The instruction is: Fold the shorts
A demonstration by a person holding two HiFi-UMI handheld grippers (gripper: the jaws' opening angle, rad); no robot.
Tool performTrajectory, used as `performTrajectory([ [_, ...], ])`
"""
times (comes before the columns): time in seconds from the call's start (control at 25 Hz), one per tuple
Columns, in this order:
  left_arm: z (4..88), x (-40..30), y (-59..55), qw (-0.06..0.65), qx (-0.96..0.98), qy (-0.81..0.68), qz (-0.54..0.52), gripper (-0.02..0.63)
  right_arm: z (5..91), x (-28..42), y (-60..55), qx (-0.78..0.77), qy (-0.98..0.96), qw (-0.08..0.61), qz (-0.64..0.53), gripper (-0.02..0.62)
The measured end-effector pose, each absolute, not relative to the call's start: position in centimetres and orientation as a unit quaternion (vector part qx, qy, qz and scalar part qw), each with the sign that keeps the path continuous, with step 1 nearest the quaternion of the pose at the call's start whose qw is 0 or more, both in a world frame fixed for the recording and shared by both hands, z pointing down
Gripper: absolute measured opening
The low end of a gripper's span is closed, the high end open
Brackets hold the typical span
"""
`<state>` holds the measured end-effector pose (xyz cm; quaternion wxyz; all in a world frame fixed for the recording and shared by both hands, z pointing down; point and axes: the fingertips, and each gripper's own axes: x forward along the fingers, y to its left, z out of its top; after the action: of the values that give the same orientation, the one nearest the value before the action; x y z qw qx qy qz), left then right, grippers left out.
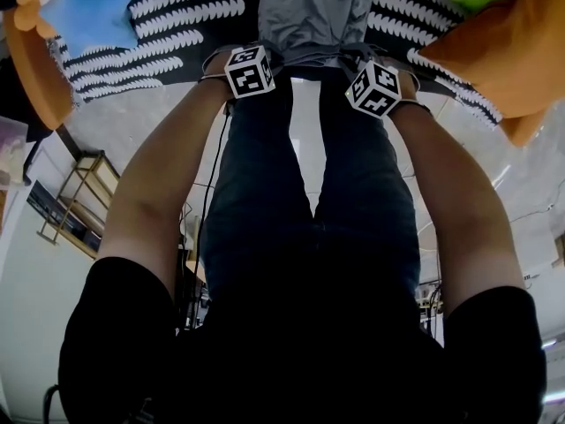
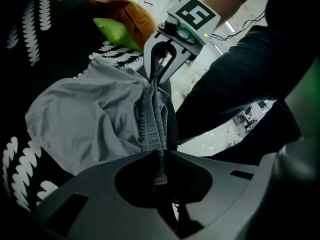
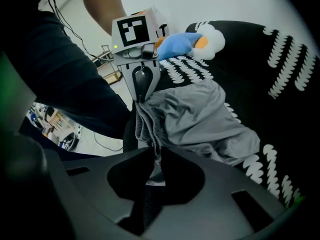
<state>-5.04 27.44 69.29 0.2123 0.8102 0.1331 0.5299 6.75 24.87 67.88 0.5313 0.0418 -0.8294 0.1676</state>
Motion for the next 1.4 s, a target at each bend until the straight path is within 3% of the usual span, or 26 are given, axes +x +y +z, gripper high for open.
performTrajectory([
  [0.52, 70.2, -5.4, 27.4, 0.259, 0.802, 0.121, 0.525, 0.052, 70.9, 8.0, 28.8, -0.041, -0.79, 0.576, 0.206, 0.057],
  [0.64, 69.7, -5.3, 27.2, 0.276, 0.799, 0.11, 0.523, 0.06, 70.7, 8.2, 29.4, -0.054, -0.777, 0.581, 0.234, 0.096],
  [0.72, 68.9, -5.1, 26.8, 0.285, 0.797, 0.111, 0.52, 0.108, 69.9, 8.1, 29.4, -0.059, -0.772, 0.577, 0.262, 0.166],
  [0.8, 68.0, -4.9, 26.1, 0.286, 0.801, 0.113, 0.513, 0.118, 69.0, 8.1, 29.0, -0.056, -0.768, 0.571, 0.284, 0.175],
  [1.2, 57.8, -5.4, 18.4, 0.282, 0.82, 0.056, 0.495, 0.121, 59.0, 7.8, 18.5, 0.067, -0.791, 0.516, 0.321, 0.178],
  [1.4, 49.8, -6.4, 11.4, 0.278, 0.837, -0.019, 0.471, 0.121, 50.8, 9.1, 10.7, 0.178, -0.8, 0.458, 0.345, 0.175],
])
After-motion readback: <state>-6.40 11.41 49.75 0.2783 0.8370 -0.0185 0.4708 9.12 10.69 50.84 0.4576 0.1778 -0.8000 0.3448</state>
